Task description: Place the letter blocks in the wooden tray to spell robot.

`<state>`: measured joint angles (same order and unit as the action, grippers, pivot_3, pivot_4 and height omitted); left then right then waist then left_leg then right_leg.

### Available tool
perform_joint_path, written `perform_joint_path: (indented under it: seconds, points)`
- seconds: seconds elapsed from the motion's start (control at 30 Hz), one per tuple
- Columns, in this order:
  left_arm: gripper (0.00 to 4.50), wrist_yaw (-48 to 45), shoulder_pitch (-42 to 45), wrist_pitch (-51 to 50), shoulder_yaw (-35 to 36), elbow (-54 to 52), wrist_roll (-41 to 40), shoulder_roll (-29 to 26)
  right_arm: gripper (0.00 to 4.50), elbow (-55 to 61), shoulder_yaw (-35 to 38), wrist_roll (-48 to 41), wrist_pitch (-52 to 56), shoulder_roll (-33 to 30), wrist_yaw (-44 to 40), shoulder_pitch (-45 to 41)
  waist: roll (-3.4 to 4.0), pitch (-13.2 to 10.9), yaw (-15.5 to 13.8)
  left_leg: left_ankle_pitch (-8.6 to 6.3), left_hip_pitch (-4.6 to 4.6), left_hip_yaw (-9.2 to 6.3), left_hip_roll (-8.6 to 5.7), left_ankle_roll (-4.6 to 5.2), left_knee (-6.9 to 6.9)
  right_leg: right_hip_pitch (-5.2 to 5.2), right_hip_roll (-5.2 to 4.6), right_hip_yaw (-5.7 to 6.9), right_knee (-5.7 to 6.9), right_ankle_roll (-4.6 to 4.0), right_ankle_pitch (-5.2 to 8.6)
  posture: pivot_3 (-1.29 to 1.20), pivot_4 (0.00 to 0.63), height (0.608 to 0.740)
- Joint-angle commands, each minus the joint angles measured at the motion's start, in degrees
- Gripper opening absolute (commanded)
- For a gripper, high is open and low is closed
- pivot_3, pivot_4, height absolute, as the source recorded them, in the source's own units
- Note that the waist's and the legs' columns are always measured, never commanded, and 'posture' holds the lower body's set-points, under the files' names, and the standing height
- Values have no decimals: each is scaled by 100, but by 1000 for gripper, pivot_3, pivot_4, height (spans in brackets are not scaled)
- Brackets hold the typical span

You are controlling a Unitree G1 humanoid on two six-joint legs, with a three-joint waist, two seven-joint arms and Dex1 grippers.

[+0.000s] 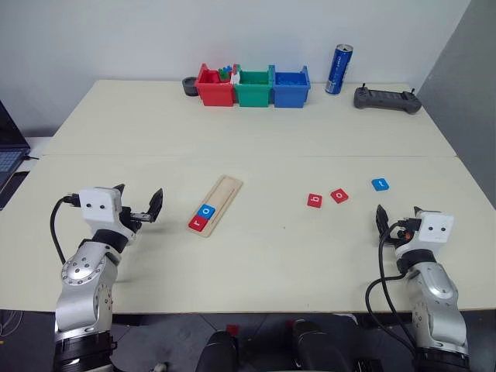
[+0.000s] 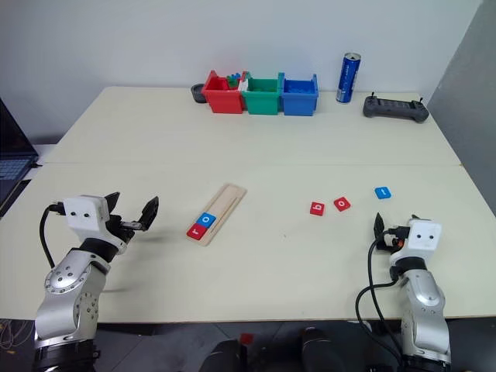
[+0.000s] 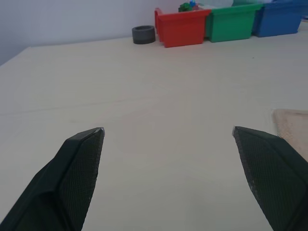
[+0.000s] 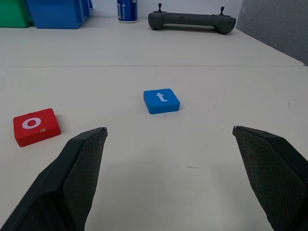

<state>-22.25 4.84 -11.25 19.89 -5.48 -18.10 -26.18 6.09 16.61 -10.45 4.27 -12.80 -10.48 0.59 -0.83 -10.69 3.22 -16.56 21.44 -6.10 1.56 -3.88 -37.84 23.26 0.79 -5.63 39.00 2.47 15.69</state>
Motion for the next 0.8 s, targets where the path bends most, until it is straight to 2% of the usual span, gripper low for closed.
perform_joint_path:
  seconds: [0.03, 0.1, 0.2, 0.33, 0.47, 0.57, 0.8]
  points:
    - [4500, -186, 48, -121, -149, -379, -84, -105, 4444, 272, -49, -151, -20, -137, -227, -37, 0, 0, 1, 0, 0, 0, 0, 0, 0, 0, 0, -1, 0, 0, 0, 0, 150, 740]
    - [4500, -448, 8, -252, -318, -584, -227, -119, 4444, 393, -130, -318, 103, -186, -465, -38, 0, 0, 2, 0, 0, 1, 0, 0, 0, 0, 0, -1, 0, 0, 0, 0, 150, 740]
    - [4500, -742, -100, -622, -618, -976, -404, -165, 4444, 1165, -685, -906, 758, -529, -1386, 86, 1, -1, 3, 0, 1, 0, 0, 0, 0, 0, 0, -1, 0, 0, 0, 0, 150, 740]
    - [4500, -1018, -168, -1102, -848, -1237, -604, -286, 4444, 2152, -1306, -1612, 1621, -1218, -2358, 188, 1, -1, 4, 0, 0, -4, 2, 1, 1, 0, 2, 1, 1, 5, 3, 0, 150, 740]
    - [4500, -1029, -234, -1495, -996, -1410, -647, -370, 4444, 2699, -1512, -2002, 2166, -1948, -2978, 123, -1, -2, -3, 0, 2, -6, 1, 1, -2, -2, 2, 4, -2, 17, 10, 0, 150, 740]
    - [4500, -878, -272, -1717, -1064, -1482, -523, -374, 4444, 2745, -1484, -2077, 2272, -2231, -3143, 51, -7, -2, -13, 0, 3, -6, 0, 1, -5, -3, 2, 4, -4, 22, 13, 0, 150, 740]
    - [4500, -505, -383, -2150, -1321, -1705, -278, -315, 4444, 2719, -1423, -2091, 2195, -2387, -3296, 20, -8, -3, -32, -1, 3, -7, 0, 1, -4, -3, 2, 5, -5, 25, 15, 0, 150, 740]
